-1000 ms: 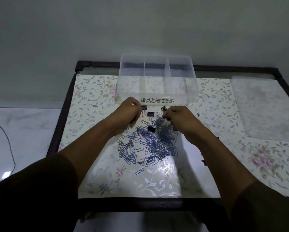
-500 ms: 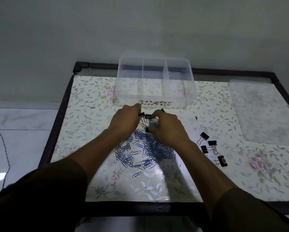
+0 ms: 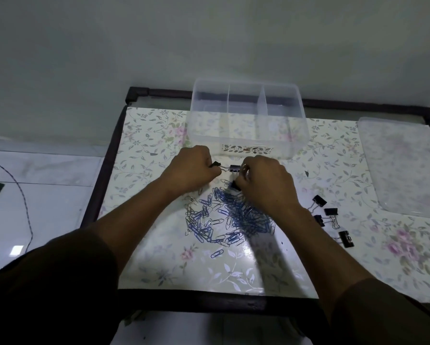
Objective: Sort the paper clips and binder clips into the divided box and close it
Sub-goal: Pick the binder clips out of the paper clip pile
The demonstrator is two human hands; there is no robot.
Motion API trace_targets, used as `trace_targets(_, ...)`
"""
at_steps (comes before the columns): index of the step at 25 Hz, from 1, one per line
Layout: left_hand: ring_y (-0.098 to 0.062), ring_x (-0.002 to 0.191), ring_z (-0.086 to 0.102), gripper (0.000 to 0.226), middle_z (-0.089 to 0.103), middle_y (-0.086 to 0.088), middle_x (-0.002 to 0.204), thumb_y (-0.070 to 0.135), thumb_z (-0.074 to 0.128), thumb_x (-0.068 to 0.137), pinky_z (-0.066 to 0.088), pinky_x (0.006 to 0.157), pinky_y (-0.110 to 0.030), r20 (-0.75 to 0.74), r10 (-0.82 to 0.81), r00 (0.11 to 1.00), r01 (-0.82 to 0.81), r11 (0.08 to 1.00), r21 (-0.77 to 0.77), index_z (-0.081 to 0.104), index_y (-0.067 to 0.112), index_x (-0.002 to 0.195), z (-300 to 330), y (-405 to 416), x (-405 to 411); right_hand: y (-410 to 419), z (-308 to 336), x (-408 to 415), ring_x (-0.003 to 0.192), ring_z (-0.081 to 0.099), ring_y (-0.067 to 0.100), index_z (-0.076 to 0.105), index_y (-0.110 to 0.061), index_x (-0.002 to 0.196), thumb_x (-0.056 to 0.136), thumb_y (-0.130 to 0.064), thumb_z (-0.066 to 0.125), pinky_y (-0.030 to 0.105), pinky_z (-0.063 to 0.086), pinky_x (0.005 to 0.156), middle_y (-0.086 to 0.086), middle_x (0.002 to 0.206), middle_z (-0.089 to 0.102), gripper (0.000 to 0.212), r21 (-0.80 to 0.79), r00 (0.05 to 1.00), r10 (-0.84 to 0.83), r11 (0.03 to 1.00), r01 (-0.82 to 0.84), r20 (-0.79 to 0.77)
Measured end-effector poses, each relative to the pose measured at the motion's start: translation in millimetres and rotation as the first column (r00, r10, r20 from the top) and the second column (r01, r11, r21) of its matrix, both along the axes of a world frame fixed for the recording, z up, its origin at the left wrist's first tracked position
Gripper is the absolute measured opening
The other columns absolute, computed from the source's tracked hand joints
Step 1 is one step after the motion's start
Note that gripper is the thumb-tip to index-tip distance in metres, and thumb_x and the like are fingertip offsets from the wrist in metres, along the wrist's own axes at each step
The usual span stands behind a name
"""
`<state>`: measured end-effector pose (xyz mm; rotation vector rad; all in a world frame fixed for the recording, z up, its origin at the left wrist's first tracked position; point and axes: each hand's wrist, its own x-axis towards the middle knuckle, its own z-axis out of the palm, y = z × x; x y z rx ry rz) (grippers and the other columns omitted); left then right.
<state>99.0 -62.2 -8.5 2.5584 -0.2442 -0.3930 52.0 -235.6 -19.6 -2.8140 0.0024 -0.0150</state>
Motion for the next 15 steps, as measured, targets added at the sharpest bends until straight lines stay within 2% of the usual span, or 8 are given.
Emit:
trace_targets(2,-0.018,0.067,0.056,0.034,0.070,-0.019,0.093,0.030,0.064,0.088,0.040,0.057,-0.028,-0.128,0.023,0.991,-0.028,0.999,-0.040,0.065,-0.004,0.092,11.8,20.3,-5.8,2.9,4.8,3.5,0.078,0.064,0.026,0.068,-0.021,0.086,0.086,-0.033,0.064,0.030,0.043,0.060,0.002,0.083,0.068,0.013,0.116,0.998,-0.069,0.991,0.070,-0.016)
trace_targets(3,-0.016,0.066,0.054,0.035,0.071,-0.018,0.094,0.031,0.065,0.088,0.038,0.056,-0.027,-0.183,0.036,0.983,-0.046,0.998,-0.050,0.065,-0.004,0.093,14.9,32.7,-8.9,4.1,4.5,3.2,0.081,0.065,0.027,0.069,-0.021,0.090,0.087,-0.035,0.065,0.030,0.043,0.061,0.003,0.086,0.069,0.014,0.107,0.998,-0.060,0.992,0.064,-0.035)
trace_targets(5,-0.016,0.069,0.054,0.034,0.071,-0.015,0.096,0.034,0.066,0.088,0.038,0.058,-0.027,-0.244,0.062,0.968,-0.075,0.996,-0.044,0.065,0.000,0.092,15.9,56.3,-13.6,5.9,1.0,1.3,0.091,0.065,0.032,0.067,-0.024,0.110,0.088,-0.041,0.068,0.031,0.045,0.067,0.006,0.101,0.069,0.028,-0.008,0.992,0.002,1.000,-0.004,-0.130)
trace_targets(7,-0.018,0.072,0.055,0.035,0.070,-0.015,0.097,0.035,0.066,0.087,0.039,0.062,-0.029,-0.274,0.073,0.959,-0.083,0.996,-0.027,0.065,0.000,0.093,13.6,73.8,-17.5,7.8,-5.8,0.1,0.097,0.065,0.034,0.060,-0.025,0.126,0.090,-0.036,0.069,0.032,0.043,0.068,0.009,0.112,0.066,0.039,-0.165,0.974,0.054,0.982,-0.092,-0.218)
trace_targets(10,-0.020,0.075,0.055,0.039,0.071,-0.016,0.097,0.036,0.066,0.088,0.040,0.066,-0.030,-0.308,0.056,0.950,-0.068,0.997,-0.027,0.064,-0.002,0.095,11.5,85.4,-22.3,13.2,-11.0,1.3,0.090,0.066,0.033,0.065,-0.019,0.118,0.095,-0.019,0.063,0.033,0.041,0.063,0.009,0.103,0.066,0.024,-0.297,0.981,0.103,0.943,-0.148,-0.163)
trace_targets(12,-0.020,0.073,0.052,0.039,0.067,-0.014,0.091,0.036,0.066,0.087,0.038,0.066,-0.031,-0.314,0.037,0.949,-0.046,0.999,-0.023,0.064,-0.003,0.095,12.0,87.3,-23.0,14.2,-10.0,1.5,0.090,0.066,0.034,0.066,-0.018,0.114,0.095,-0.023,0.064,0.033,0.043,0.064,0.009,0.103,0.067,0.020,-0.267,0.977,0.100,0.952,-0.149,-0.187)
trace_targets(15,-0.021,0.073,0.051,0.034,0.063,-0.010,0.088,0.037,0.066,0.087,0.039,0.067,-0.031,-0.334,-0.006,0.943,-0.001,1.000,-0.019,0.063,0.003,0.088,14.5,90.5,-20.9,15.0,5.2,3.0,0.087,0.065,0.027,0.067,-0.023,0.102,0.090,-0.033,0.070,0.033,0.050,0.068,0.004,0.098,0.069,0.017,-0.060,0.981,0.053,0.996,-0.065,-0.186)
